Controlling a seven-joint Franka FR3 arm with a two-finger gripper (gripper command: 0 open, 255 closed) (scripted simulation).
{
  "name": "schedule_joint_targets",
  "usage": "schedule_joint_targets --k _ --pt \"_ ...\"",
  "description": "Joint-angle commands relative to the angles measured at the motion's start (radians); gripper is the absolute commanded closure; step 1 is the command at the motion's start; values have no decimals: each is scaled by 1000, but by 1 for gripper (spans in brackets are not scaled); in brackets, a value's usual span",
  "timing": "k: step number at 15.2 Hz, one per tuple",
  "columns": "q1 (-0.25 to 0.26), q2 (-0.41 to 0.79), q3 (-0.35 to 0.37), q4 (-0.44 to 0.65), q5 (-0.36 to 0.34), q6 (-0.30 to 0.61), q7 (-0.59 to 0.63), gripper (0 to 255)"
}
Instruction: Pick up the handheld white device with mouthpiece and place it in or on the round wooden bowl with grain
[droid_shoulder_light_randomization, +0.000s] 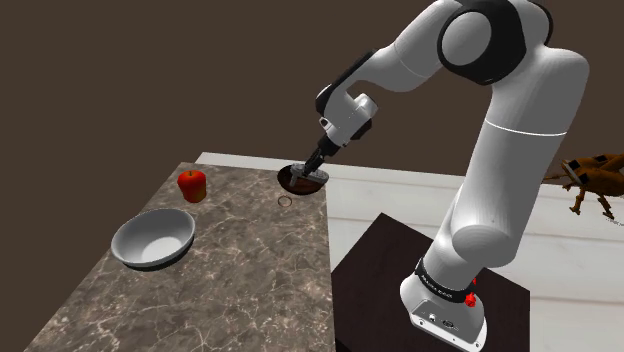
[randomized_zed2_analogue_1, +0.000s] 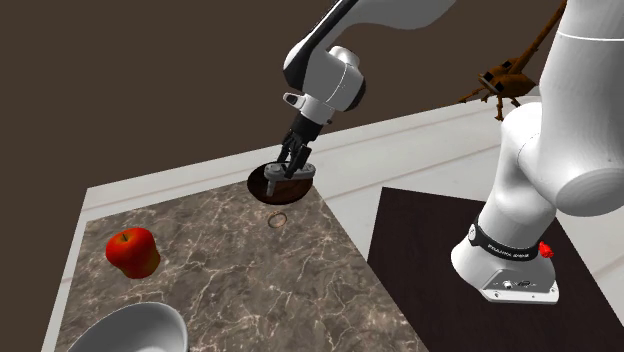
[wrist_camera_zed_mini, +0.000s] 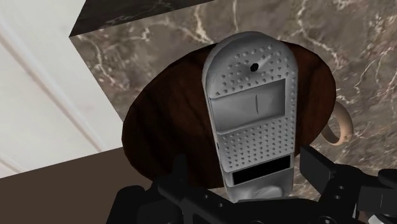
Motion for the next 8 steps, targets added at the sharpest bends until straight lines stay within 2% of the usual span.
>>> schedule_joint_targets --k 1,4,8 --pt "-3 -37 -13 -15 -45 -8 28 0" --pt "-18 -137 -46 -50 -174 -38 110 0" --pt "-20 -137 -45 -50 -174 -38 110 0"
